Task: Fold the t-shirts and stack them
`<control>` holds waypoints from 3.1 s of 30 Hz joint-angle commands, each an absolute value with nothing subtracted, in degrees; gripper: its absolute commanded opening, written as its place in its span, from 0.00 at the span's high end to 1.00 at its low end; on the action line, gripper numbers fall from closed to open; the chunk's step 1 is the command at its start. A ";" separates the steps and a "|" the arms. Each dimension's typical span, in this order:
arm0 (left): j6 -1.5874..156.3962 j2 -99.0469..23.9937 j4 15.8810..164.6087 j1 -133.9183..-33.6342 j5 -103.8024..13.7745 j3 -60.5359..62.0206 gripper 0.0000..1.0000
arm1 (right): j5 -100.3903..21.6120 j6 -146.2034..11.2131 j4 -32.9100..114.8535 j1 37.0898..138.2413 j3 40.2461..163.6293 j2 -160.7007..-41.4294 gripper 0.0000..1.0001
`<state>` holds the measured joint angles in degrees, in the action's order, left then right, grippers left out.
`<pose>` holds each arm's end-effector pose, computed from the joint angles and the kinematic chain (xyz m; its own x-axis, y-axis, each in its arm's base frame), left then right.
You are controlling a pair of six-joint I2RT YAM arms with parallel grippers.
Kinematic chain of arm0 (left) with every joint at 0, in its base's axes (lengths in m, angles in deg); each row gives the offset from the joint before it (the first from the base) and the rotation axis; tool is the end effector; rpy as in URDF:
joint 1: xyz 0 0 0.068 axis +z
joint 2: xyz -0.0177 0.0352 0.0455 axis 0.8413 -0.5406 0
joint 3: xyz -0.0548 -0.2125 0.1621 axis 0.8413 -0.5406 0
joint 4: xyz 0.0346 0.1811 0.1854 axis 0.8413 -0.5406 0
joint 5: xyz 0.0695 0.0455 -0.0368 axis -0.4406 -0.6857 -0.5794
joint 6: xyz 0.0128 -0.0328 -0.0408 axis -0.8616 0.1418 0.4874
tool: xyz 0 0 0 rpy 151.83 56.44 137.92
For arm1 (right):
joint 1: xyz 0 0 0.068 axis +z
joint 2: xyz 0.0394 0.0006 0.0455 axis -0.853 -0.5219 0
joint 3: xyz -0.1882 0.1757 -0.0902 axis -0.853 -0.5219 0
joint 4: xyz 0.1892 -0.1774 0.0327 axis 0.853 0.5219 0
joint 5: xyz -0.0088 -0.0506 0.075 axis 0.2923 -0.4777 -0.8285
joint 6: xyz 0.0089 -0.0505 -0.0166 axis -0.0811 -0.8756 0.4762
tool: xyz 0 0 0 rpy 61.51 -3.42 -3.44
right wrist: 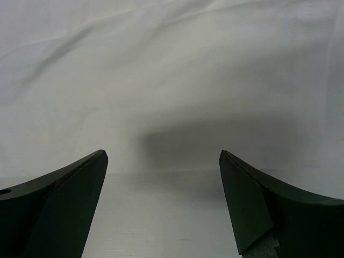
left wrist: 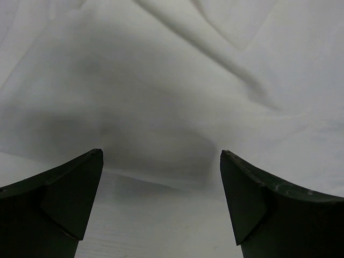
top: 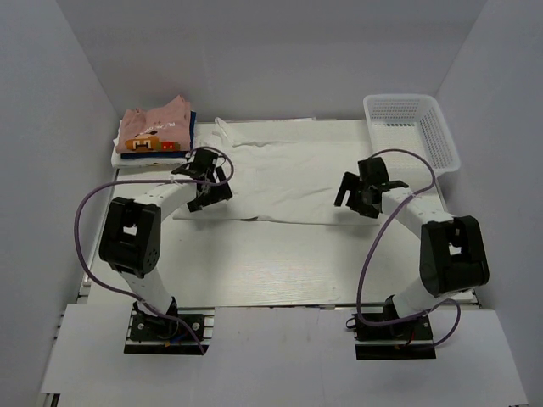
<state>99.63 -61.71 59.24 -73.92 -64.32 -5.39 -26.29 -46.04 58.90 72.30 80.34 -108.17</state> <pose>0.3390 -0.0941 0.1919 -0.8150 -0.3263 -0.4789 -0.3096 0.9437 -0.1162 0.3063 0.0714 0.2026 -0.7659 0.2979 -0.5699 0.2066 0.9532 0.2206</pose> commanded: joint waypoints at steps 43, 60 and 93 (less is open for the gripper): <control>109.86 -42.25 62.21 -75.65 -51.16 -21.69 0.00 | -45.81 -43.72 46.27 74.71 52.67 -74.55 0.10; 105.99 -56.51 51.85 -82.50 -63.03 -12.98 0.00 | -42.92 -42.84 44.59 74.36 47.84 -87.92 0.10; 86.57 -54.04 51.85 -77.58 -65.66 -9.99 0.00 | -37.64 -44.69 48.55 74.18 48.19 -91.17 0.10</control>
<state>89.73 -52.66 52.55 -77.05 -67.27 -9.21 -42.34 -41.58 39.80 74.42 50.69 -88.45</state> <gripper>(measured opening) 0.995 0.900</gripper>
